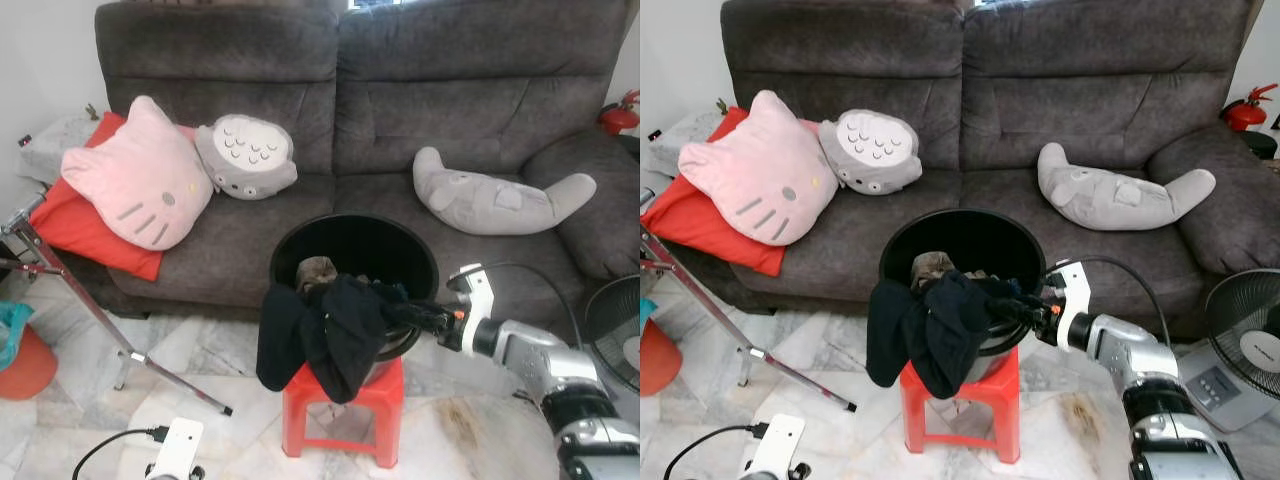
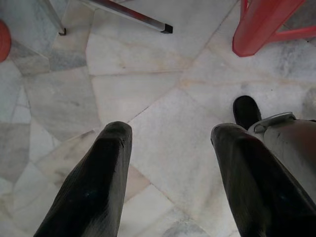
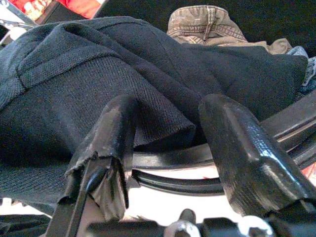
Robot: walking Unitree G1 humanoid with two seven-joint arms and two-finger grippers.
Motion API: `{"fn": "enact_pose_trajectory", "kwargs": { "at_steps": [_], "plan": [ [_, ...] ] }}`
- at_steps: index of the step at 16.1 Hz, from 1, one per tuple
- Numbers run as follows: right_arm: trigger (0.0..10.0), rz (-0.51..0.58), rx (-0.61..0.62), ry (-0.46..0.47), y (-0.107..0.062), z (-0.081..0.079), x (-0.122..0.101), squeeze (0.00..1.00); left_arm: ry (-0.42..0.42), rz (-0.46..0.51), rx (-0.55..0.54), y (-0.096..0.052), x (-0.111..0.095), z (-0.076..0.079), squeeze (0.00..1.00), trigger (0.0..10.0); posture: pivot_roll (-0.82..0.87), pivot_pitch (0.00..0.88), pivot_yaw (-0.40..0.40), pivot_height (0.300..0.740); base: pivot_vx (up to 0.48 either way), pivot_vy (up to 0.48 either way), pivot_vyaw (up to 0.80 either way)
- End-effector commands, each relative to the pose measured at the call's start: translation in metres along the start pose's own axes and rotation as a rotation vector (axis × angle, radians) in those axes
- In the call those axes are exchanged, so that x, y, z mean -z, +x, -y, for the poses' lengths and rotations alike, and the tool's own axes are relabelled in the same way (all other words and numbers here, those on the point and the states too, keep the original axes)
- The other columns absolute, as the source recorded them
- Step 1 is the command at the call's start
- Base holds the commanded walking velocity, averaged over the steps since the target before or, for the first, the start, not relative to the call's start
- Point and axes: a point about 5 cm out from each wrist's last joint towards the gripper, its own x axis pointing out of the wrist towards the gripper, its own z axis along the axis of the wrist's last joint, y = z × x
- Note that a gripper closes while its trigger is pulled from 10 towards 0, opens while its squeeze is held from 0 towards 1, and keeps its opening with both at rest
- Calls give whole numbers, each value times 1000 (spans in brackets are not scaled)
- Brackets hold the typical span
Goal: Hang hanger
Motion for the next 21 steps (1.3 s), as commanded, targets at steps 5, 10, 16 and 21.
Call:
{"fn": "enact_pose_trajectory", "kwargs": {
  "at_steps": [5, 10, 16, 21],
  "plan": [
    [10000, -13, -36, 1, 11, -4, -6, 0, 23, -10, -4, 0, 2, -4, 0, 10000, -45, 0, 81, 740, 0, 0, 0],
    [0, -64, -134, -18, 18, -12, 3, 0, 22, -12, -1, 0, 3, -3, 0, 10000, -38, 0, 76, 740, 0, 0, 0],
    [0, -80, -114, -50, 16, -9, 6, 0, 24, -9, 4, 0, 1, -1, 0, 10000, -38, 0, 76, 740, 0, 0, 0],
    [0, -78, -117, -60, 18, -10, 7, 0, 28, -14, 3, 0, 3, -2, 0, 10000, -41, 0, 80, 740, 0, 0, 0]
  ]
}}
